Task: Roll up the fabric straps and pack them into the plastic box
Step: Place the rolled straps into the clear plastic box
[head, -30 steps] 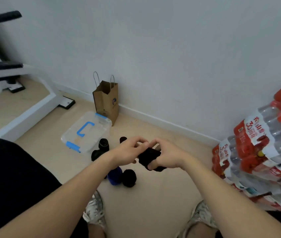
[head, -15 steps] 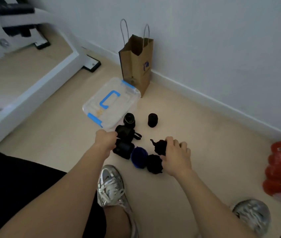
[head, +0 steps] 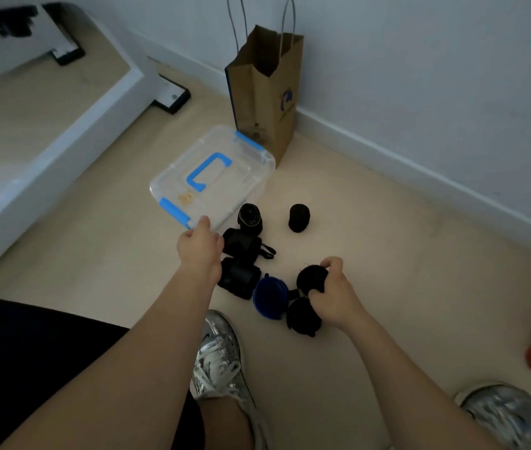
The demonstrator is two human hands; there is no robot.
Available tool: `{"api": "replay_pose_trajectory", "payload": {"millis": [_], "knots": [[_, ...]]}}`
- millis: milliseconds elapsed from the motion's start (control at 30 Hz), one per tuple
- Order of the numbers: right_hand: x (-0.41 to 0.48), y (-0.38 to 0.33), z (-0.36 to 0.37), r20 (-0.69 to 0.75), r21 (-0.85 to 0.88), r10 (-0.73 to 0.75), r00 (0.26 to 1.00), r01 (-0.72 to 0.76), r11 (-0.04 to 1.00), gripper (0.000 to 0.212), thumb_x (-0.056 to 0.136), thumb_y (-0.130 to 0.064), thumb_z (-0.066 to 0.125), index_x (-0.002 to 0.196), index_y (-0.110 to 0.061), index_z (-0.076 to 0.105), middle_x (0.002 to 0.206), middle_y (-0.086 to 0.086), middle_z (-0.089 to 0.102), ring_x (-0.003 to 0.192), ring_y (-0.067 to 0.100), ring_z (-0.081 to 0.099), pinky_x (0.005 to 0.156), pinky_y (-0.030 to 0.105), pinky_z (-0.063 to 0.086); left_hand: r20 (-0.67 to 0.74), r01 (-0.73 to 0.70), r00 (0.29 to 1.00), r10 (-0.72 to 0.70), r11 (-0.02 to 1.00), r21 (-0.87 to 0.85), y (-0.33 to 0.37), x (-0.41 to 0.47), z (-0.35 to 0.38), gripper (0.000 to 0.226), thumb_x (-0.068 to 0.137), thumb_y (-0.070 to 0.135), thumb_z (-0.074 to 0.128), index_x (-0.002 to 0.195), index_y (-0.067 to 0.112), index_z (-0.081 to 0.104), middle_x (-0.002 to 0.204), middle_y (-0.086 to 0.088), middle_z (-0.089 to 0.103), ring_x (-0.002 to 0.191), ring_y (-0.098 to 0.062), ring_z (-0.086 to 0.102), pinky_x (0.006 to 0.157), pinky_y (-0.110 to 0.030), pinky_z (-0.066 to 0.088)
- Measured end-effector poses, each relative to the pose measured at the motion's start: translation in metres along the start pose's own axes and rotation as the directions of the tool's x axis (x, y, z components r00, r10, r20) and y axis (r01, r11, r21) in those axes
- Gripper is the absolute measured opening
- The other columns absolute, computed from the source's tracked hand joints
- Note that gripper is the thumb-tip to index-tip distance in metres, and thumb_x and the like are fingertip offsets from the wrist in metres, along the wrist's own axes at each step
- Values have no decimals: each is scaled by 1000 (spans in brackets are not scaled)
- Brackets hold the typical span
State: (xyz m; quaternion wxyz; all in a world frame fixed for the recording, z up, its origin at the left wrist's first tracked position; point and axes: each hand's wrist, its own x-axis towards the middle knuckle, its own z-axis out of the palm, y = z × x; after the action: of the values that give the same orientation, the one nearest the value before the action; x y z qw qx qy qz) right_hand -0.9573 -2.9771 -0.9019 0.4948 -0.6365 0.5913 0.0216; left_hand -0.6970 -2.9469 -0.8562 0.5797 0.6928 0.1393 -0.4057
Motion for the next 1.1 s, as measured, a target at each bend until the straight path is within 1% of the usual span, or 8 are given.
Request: {"api": "replay_pose_trajectory", "payload": {"millis": [167,333,467,600,700,800,933,1100], "knots": [[-13,-9,-25,71,-1,24,997,-24,1000,75,98,-17,63,164,-23,27,147,17,52,127,34,60,93,34,50,-138,-86,986,94,994,61,15,-26,0,25,95,42,62,83,21,55,83,8,59,89,-21,71,73,-31,49],[-39,-34,-55,-232,57,-23,972,37,998,41,102,-15,58,143,-15,62,139,13,63,112,25,63,90,25,42,-235,-157,958,164,986,48,32,-74,-10,34,78,51,62,83,17,61,68,7,69,75,-21,80,62,-32,58],[-72,-67,-93,-421,498,48,906,187,847,25,99,-27,55,114,-24,75,108,3,77,105,27,75,93,41,60,-108,-364,911,398,900,240,33,-114,-22,40,75,56,57,73,15,59,51,10,68,73,-26,79,73,-50,67],[-104,-68,-136,-538,581,54,841,324,746,51,88,-53,50,128,-27,66,108,-1,72,93,21,71,79,40,57,197,-569,818,541,707,420,21,-146,-20,48,75,55,58,69,8,52,74,-14,72,77,-36,76,74,-61,61],[-128,-30,-157,-639,473,104,762,282,835,37,100,-49,59,116,-18,72,103,4,74,96,27,69,91,46,56,448,-651,755,479,632,421,-2,-174,-4,52,75,50,65,80,-2,60,76,-12,75,69,-24,79,71,-55,66],[-151,29,-159,-689,420,221,691,132,898,28,106,-35,62,124,-15,69,107,10,76,105,35,73,98,49,57,583,-606,753,306,669,431,-38,-192,10,40,85,33,74,103,1,60,96,-14,77,71,-16,80,79,-53,67],[-179,102,-144,-602,439,311,736,-20,898,44,108,-31,62,146,-8,57,121,16,73,115,38,69,104,50,55,657,-511,754,14,641,572,-91,-198,13,54,96,15,70,142,20,43,113,-14,72,91,-29,79,81,-44,68],[-206,155,-109,-555,393,336,761,-117,912,41,107,-17,59,148,-8,60,129,18,72,115,39,68,100,45,55,643,-474,744,-180,536,699,-145,-202,14,63,95,2,66,153,18,48,111,-11,71,91,-29,76,78,-42,68]]}}
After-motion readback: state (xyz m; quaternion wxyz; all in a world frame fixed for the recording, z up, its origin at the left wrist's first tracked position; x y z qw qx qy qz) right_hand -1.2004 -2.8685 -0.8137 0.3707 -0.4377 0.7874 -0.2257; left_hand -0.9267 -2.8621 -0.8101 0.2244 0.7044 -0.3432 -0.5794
